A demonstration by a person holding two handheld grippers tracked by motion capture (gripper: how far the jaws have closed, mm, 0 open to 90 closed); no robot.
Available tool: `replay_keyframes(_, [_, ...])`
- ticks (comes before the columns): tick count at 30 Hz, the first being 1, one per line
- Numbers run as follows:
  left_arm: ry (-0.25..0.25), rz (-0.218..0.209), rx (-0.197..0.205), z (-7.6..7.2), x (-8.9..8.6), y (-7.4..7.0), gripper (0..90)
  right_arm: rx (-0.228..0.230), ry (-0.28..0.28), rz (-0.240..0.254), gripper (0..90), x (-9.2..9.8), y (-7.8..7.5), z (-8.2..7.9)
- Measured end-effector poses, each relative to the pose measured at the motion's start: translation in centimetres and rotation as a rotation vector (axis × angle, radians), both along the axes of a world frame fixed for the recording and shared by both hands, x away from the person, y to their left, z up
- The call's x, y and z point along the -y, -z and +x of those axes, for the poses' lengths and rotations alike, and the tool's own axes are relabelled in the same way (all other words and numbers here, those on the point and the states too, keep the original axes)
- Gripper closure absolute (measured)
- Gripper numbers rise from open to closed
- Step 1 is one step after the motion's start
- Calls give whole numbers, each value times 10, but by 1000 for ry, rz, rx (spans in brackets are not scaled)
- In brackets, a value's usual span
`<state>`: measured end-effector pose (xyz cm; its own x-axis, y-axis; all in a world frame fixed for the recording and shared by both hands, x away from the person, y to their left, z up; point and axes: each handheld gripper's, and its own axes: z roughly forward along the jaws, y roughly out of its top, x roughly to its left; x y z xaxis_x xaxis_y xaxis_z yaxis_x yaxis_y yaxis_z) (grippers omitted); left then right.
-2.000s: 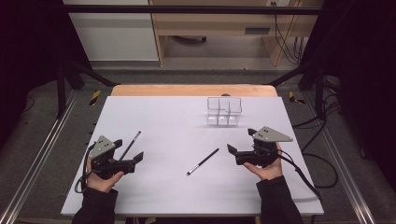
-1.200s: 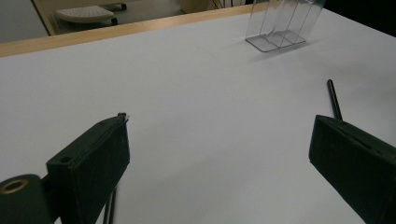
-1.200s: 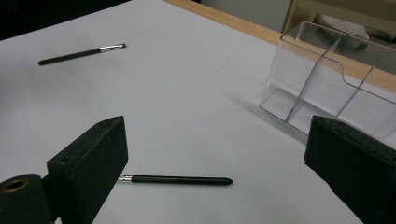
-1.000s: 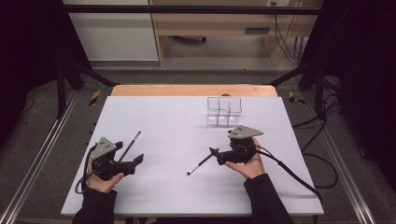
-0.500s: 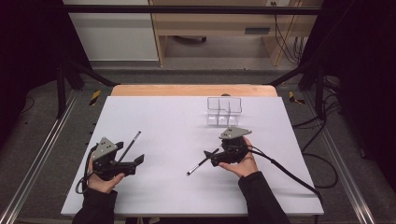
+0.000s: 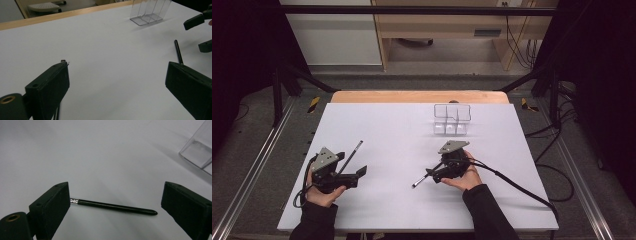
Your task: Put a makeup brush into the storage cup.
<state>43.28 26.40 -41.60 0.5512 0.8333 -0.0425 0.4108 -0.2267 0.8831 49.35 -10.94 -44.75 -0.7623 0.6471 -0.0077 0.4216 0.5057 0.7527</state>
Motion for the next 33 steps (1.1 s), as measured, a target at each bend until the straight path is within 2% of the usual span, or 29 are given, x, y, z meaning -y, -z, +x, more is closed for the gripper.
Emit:
replay_keyframes(6, [1,3,-1,0,0,0,45,-24,-15,-13,89,-5,6,2])
replay_keyframes(12, [3,6,-3,0,0,0,47,-47,-61,-60,91,-17,15,5])
replay_keyframes(17, [6,6,-6,0,0,1,49,-72,-73,-82,99,-20,23,8])
replay_keyframes(33, [9,7,-6,0,0,1,51,-84,-104,-109,161,-23,32,9])
